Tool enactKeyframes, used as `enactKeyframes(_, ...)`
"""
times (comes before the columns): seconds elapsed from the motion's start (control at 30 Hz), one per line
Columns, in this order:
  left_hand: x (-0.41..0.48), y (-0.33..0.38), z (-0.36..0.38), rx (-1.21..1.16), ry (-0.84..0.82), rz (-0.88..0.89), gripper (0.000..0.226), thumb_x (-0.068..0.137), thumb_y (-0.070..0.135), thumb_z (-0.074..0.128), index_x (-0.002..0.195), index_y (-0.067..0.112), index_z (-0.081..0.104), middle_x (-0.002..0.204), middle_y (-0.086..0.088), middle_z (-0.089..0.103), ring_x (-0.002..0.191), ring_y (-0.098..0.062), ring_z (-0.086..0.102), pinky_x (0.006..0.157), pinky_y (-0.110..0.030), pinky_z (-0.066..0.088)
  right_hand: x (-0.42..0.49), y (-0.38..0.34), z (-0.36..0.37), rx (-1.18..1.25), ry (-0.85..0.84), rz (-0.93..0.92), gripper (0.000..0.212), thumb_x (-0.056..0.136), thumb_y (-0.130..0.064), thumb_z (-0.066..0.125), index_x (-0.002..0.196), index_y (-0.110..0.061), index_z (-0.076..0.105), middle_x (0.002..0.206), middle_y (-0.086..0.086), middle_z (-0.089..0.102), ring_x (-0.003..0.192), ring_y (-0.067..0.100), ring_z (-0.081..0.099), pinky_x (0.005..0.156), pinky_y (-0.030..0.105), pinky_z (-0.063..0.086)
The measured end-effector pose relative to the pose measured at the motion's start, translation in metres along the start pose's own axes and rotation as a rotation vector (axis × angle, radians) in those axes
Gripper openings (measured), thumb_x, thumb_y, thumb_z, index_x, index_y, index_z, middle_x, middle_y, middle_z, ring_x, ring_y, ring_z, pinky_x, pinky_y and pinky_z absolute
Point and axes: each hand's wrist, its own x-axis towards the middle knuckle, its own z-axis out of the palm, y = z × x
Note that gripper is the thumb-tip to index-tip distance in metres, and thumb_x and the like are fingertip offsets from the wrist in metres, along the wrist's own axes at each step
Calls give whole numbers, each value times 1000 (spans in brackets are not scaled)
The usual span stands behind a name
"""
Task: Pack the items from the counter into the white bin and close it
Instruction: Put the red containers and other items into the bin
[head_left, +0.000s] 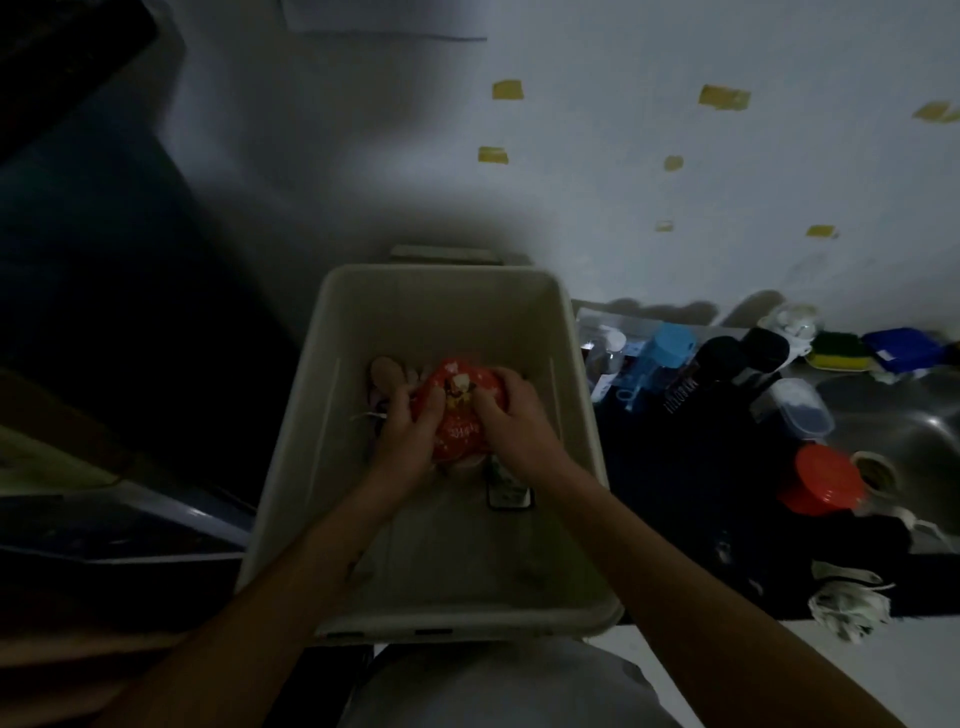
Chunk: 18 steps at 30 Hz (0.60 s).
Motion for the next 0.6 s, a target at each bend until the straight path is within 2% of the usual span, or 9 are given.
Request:
enactKeyframes(0.07, 4, -19, -10, 67, -71, -98, 41, 98, 37, 52, 129, 10, 49, 125, -14, 60, 106, -24, 61, 87, -36, 53, -4, 12, 8, -56, -48, 62, 44, 95, -38, 51, 134, -16, 48, 134, 9, 53, 120, 22, 53, 105, 44, 45)
enactKeyframes(0.17, 4, -41, -15, 147, -144, -173, 36, 98, 36, 52, 122, 9, 52, 123, -16, 58, 103, -24, 61, 84, -35, 53, -13, 29, 13, -180, -139, 219, 58, 96, -53, 46, 139, -13, 41, 136, 12, 54, 119, 28, 55, 98, 35, 45)
enactKeyframes(0.27, 3, -55, -11, 208, -174, -187, 30, 99, 35, 50, 119, 13, 50, 118, -15, 57, 90, -13, 60, 67, -23, 51, -16, 44, 18, -297, -260, 376, 77, 95, -64, 32, 151, -12, 25, 145, 19, 45, 126, 36, 51, 102, 45, 46)
enactKeyframes(0.3, 2, -59, -8, 220, -198, -195, 34, 99, 35, 49, 123, 12, 48, 118, -15, 57, 91, -14, 60, 67, -22, 49, -17, 47, 18, -287, -329, 443, 79, 94, -68, 28, 152, -14, 22, 144, 20, 45, 122, 37, 54, 98, 48, 50)
enactKeyframes(0.4, 3, -68, -6, 224, -252, -259, 45, 98, 36, 51, 134, 9, 45, 124, -16, 58, 104, -25, 60, 87, -37, 52, -18, 50, 19, -158, -430, 617, 75, 92, -72, 27, 150, -24, 24, 136, 21, 51, 107, 35, 63, 80, 46, 60)
enactKeyframes(0.43, 3, -71, -6, 223, -274, -274, 47, 98, 37, 52, 135, 9, 46, 124, -16, 60, 102, -23, 61, 85, -36, 52, -19, 52, 19, -150, -432, 648, 74, 93, -71, 29, 150, -24, 23, 135, 21, 51, 104, 34, 64, 78, 44, 60)
enactKeyframes(0.5, 4, -74, -8, 259, -324, -321, 49, 97, 41, 51, 137, 12, 45, 122, -10, 61, 97, -17, 61, 75, -28, 49, -17, 59, 21, -137, -459, 749, 76, 92, -70, 35, 150, -22, 24, 134, 22, 50, 100, 32, 64, 79, 42, 59)
enactKeyframes(0.53, 3, -75, -10, 292, -346, -334, 50, 98, 41, 49, 139, 14, 43, 124, -9, 59, 101, -18, 60, 76, -27, 47, -16, 62, 23, -128, -481, 812, 78, 92, -69, 38, 149, -19, 26, 134, 23, 51, 102, 32, 64, 82, 43, 58)
enactKeyframes(0.6, -1, -76, -12, 348, -385, -305, 49, 101, 39, 44, 144, 17, 38, 138, -9, 51, 117, -20, 53, 88, -27, 41, -13, 68, 28, -106, -527, 914, 78, 91, -64, 47, 149, -14, 29, 136, 24, 51, 112, 36, 62, 94, 46, 54)
